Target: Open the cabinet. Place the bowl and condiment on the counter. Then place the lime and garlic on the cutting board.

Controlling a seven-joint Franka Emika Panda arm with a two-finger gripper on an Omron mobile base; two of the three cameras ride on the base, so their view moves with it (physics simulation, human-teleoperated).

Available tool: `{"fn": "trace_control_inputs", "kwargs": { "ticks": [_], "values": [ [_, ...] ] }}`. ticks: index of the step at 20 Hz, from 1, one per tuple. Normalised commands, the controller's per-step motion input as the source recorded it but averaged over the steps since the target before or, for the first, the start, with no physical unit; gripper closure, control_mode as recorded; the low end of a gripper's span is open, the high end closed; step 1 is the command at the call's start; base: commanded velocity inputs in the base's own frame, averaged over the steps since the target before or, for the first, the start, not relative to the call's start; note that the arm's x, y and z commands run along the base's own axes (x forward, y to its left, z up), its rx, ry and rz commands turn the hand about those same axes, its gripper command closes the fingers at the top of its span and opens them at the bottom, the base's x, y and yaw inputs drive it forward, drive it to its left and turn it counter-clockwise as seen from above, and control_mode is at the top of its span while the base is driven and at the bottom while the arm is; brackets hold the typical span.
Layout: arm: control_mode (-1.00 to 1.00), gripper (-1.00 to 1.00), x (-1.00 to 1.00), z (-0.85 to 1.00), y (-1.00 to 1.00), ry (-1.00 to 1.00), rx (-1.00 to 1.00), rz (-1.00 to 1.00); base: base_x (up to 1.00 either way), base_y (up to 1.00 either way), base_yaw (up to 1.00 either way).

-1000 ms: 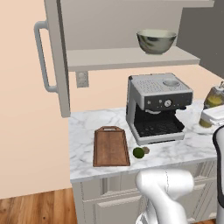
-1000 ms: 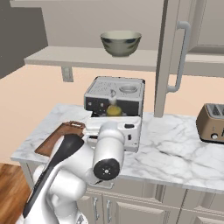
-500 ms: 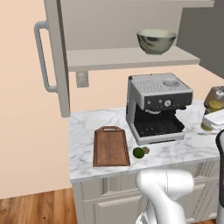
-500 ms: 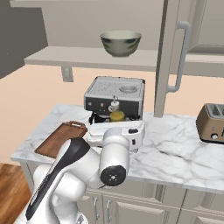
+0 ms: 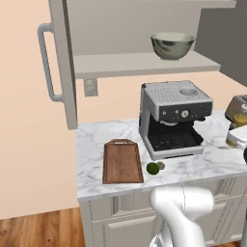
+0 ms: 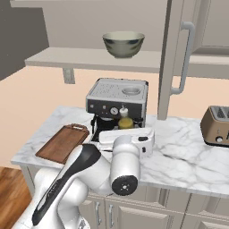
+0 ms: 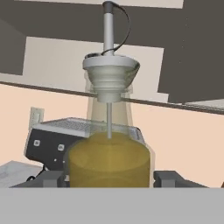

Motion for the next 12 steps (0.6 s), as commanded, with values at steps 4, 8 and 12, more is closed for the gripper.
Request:
{"fn": "trace_control_inputs", "kwargs": {
  "ticks": [4,8,12],
  "values": [
    [-1.00,1.00,0.02,-0.20,-0.15,0.00,0.00,0.03,0.00,0.00,0.00],
    [-1.00,1.00,0.00,-0.21,-0.14,0.00,0.00,0.04,0.00,0.00,0.00],
    [-1.00,1.00,0.03,-0.22,-0.11,0.00,0.00,0.07,0.00,0.00,0.00]
  ]
}}
